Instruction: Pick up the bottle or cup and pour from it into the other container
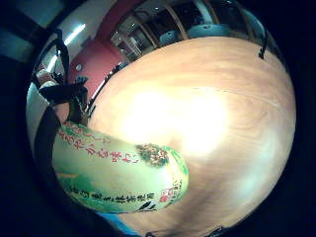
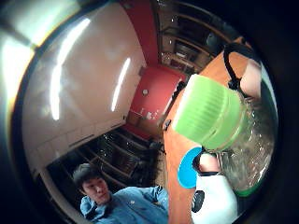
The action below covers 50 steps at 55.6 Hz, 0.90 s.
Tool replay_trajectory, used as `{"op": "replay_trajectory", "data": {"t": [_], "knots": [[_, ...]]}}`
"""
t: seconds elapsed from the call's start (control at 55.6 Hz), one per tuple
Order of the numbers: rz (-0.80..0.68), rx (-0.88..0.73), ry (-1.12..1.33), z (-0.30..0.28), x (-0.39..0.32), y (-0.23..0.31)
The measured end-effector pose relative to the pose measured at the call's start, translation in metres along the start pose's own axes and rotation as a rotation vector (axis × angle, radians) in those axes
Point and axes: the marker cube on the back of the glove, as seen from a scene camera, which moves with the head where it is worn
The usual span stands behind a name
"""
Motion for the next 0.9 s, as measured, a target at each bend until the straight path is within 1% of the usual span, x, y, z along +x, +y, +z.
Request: {"op": "replay_trajectory", "data": {"t": [0.144,0.216,0.252,0.288,0.324,0.342,0.414,0.486,0.558,0.63,0.666,0.72,0.738,0.774,0.828,0.846,0.9], "knots": [[-0.061,-0.131,0.146,0.020,-0.031,0.004],[-0.091,-0.250,0.216,0.030,-0.044,0.014],[-0.092,-0.351,0.201,0.030,-0.057,0.022],[-0.072,-0.451,0.118,0.032,-0.080,0.032],[-0.064,-0.491,0.086,0.041,-0.098,0.035],[-0.077,-0.485,0.130,0.047,-0.099,0.033],[-0.171,-0.447,0.444,0.065,-0.087,0.017],[-0.201,-0.526,0.571,0.053,-0.097,0.007],[-0.252,-0.603,0.739,0.055,-0.108,0.005],[-0.341,-0.644,0.960,0.081,-0.117,0.011],[-0.354,-0.628,1.090,0.092,-0.121,0.011],[-0.296,-0.532,1.357,0.102,-0.122,0.007],[-0.290,-0.520,1.411,0.107,-0.123,0.007],[-0.317,-0.552,1.437,0.121,-0.128,0.012],[-0.270,-0.541,1.467,0.147,-0.136,0.019],[-0.281,-0.558,1.491,0.153,-0.137,0.021],[-0.460,-0.724,1.561,0.162,-0.139,0.031]]}}
